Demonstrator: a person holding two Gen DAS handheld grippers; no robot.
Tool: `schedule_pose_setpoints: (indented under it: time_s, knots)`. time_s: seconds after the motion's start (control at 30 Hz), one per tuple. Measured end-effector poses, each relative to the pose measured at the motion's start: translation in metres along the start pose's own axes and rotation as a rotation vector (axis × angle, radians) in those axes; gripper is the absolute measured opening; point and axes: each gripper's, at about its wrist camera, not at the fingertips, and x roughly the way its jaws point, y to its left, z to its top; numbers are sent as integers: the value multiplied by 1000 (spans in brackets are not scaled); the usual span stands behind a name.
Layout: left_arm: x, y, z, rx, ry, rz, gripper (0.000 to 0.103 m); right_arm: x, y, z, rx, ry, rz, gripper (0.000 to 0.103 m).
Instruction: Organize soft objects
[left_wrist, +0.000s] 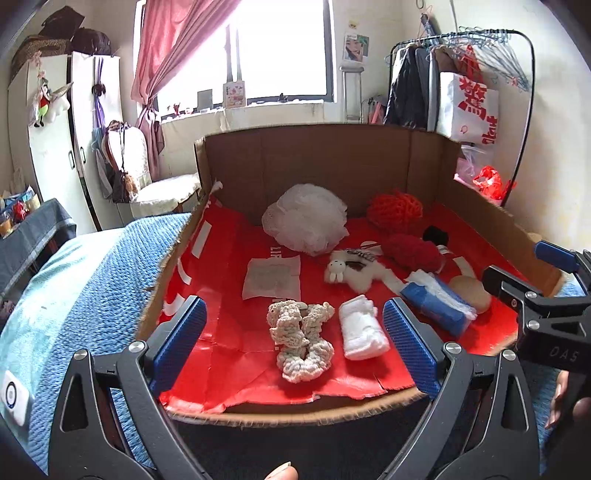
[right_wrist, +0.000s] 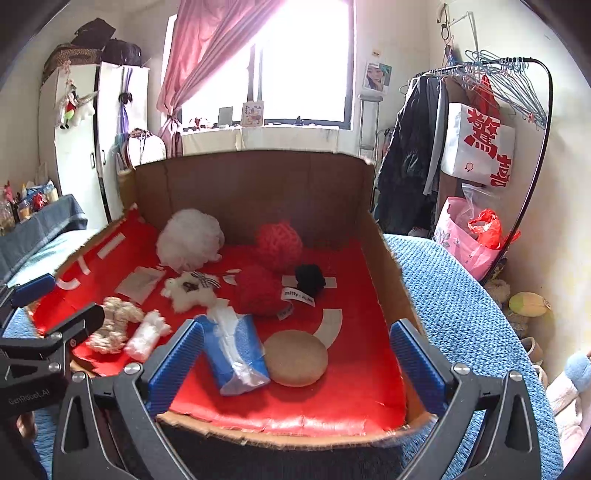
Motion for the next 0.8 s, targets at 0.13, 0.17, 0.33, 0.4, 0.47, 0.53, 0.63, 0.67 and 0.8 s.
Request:
schedule_pose_setpoints:
  time_s: [0.13, 0.17, 0.33, 0.4, 0.47, 0.53, 0.63, 0.67, 0.8]
  knots:
    - [-35, 0, -3, -8, -15, -9, 98, -39, -4, -6, 8, -10, 17, 103]
    - [-43, 1, -5, -10, -10, -12, 98, -45, -3, -9, 5, -6, 21, 103]
    - [-62, -2, -29, -16, 68, -23, 98, -62, -4, -39, -1, 71, 6, 103]
    - [-61, -3, -41, -35, 116, -32, 98, -58, -6, -51, 9, 130, 17, 103]
    - [-58, -5, -53, -53, 167, -43, 98, -51, -7, -62, 19, 190, 22, 103]
    - [-54, -10, -65, -49, 205, -41, 98, -45, -6, -71, 14, 235, 9, 103]
    - [-47, -14, -76, -33, 242, -20, 98, -35, -8, -82, 10, 296, -12, 103]
    - [-45, -14, -79, -37, 253, -11, 98, -33, -9, -84, 11, 309, -14, 103]
    - [-35, -14, -88, -57, 308, -1, 98, -29, -6, -95, 4, 343, -32, 103]
